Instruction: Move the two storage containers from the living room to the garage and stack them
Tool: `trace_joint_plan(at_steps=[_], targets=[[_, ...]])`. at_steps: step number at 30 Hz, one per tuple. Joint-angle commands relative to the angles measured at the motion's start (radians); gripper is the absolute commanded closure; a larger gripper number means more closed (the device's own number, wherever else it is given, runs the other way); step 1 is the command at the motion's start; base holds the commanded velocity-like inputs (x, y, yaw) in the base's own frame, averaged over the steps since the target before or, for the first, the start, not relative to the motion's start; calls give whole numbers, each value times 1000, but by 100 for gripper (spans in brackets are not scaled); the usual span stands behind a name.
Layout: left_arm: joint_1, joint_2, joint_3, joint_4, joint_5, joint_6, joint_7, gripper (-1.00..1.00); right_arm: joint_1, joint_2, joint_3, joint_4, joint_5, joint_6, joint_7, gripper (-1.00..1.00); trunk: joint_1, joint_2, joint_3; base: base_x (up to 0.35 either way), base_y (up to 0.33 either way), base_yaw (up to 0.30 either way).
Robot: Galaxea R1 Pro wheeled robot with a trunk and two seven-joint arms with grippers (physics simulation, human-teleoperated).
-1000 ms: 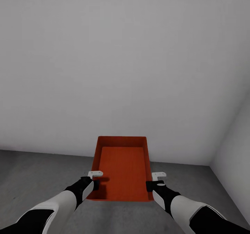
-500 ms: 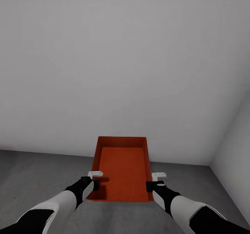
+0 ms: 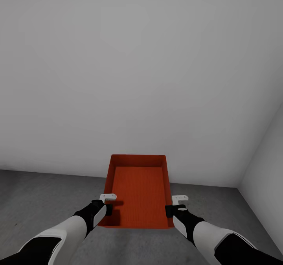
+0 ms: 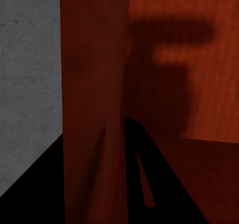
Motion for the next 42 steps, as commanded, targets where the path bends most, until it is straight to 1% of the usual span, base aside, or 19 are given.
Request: trace_joint_plan(at_steps=[1,10,20,24,34,42], targets=[[-1,23,2,-6,-24,-1,7,100,0,0,10,8,-17,3,-6,100,4,-10,-5,0,0,0],[-1,23,3,-6,-24,4,1,100,0,1,10,8,-17,3,-6,100,39,-73,-34,0,0,0],[-1,23,3,-6,-24,1,1,100,0,0,9,8,-17,2,-6,100,77,-143,-80,0,0,0],[-1,22,2,-8,-24,-1,7,100,0,0,9,8,-17,3,-6,100,77,-143,-86,0,0,0],[-1,21,2,-8,-24,1,10,100,0,0,9,8,-17,3,-6,100,116,-213,-130,0,0,0],[-1,21,2,-7,-24,1,9,100,0,-1,9,8,-17,2,-6,100,146,-269,-159,0,0,-9]])
